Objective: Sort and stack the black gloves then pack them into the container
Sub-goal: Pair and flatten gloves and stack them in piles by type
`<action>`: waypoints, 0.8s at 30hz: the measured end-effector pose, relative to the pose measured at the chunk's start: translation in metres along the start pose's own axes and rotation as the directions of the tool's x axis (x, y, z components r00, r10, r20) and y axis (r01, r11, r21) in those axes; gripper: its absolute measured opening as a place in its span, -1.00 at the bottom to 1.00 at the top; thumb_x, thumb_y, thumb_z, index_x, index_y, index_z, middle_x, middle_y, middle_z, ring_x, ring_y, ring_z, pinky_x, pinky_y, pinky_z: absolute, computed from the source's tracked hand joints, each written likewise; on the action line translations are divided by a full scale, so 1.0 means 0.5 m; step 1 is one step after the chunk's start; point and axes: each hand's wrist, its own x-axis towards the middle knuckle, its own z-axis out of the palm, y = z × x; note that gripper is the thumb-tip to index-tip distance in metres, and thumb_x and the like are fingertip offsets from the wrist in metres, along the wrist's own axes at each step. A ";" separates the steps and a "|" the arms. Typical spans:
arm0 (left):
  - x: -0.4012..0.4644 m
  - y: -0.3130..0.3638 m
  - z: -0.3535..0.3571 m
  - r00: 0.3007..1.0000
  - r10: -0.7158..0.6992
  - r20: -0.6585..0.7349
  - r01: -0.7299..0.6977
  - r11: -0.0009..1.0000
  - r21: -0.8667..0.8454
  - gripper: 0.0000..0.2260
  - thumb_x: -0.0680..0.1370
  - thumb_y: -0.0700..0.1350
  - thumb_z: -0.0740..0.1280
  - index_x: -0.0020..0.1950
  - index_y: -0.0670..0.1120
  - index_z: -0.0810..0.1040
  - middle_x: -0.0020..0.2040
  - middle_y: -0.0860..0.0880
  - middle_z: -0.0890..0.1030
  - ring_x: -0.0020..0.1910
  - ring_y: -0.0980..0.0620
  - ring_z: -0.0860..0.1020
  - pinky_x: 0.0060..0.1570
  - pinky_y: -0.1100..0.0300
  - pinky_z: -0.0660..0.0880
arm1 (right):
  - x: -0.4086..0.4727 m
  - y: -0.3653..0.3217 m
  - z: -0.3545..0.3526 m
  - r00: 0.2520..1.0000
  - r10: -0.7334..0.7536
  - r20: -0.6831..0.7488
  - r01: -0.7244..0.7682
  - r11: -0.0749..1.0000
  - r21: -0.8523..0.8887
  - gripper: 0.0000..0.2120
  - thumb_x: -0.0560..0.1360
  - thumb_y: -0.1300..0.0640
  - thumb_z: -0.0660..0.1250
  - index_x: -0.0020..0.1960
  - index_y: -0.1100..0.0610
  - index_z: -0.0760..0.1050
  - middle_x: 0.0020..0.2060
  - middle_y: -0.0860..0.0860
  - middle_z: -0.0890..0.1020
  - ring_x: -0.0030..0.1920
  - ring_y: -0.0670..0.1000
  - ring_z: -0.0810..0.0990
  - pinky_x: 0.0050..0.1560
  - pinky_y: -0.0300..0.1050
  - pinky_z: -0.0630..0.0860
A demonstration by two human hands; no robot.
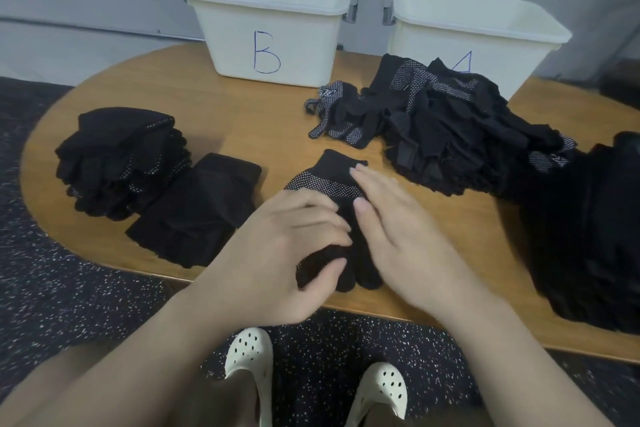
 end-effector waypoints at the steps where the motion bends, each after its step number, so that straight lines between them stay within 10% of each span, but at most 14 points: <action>1: 0.001 0.004 0.002 0.999 0.000 -0.050 0.001 1.000 0.006 -0.88 0.56 -0.15 0.40 0.04 -0.10 0.71 0.05 0.09 0.70 0.28 0.03 0.56 0.32 0.06 0.44 | -0.008 -0.007 0.009 0.999 -0.012 0.049 0.013 0.999 -0.031 -0.49 0.73 -0.05 -0.02 0.66 0.03 0.15 0.60 -0.17 0.19 0.60 -0.23 0.05 0.60 -0.27 -0.11; 10: 0.006 0.026 0.069 0.948 -0.307 0.085 0.292 0.944 0.153 -0.52 0.73 0.02 -0.02 0.61 -0.11 0.32 0.59 -0.02 0.36 0.61 0.10 0.20 0.60 0.12 0.11 | -0.019 0.011 0.042 0.986 -0.008 0.167 0.050 0.967 -0.251 -0.45 0.75 -0.01 -0.12 0.68 0.07 -0.19 0.67 -0.05 -0.14 0.62 -0.18 -0.26 0.59 -0.21 -0.32; 19: -0.003 0.043 0.063 0.830 -0.502 0.242 0.403 0.841 0.360 -0.27 0.56 0.24 -0.42 0.66 -0.12 -0.27 0.65 -0.06 -0.28 0.63 0.05 -0.31 0.52 0.21 -0.36 | -0.031 0.021 0.026 0.968 0.105 0.229 -0.039 0.960 -0.276 -0.41 0.72 -0.15 -0.24 0.66 0.03 -0.31 0.63 -0.11 -0.30 0.58 -0.20 -0.39 0.60 -0.14 -0.36; 24: -0.014 0.037 0.068 0.830 -0.511 0.221 0.418 0.834 0.360 -0.25 0.58 0.26 -0.37 0.66 -0.17 -0.19 0.67 -0.13 -0.20 0.65 -0.01 -0.24 0.57 0.14 -0.27 | -0.032 0.036 0.016 0.960 0.141 0.243 -0.071 0.959 -0.275 -0.40 0.70 -0.17 -0.27 0.66 0.03 -0.33 0.63 -0.13 -0.31 0.58 -0.22 -0.39 0.61 -0.12 -0.33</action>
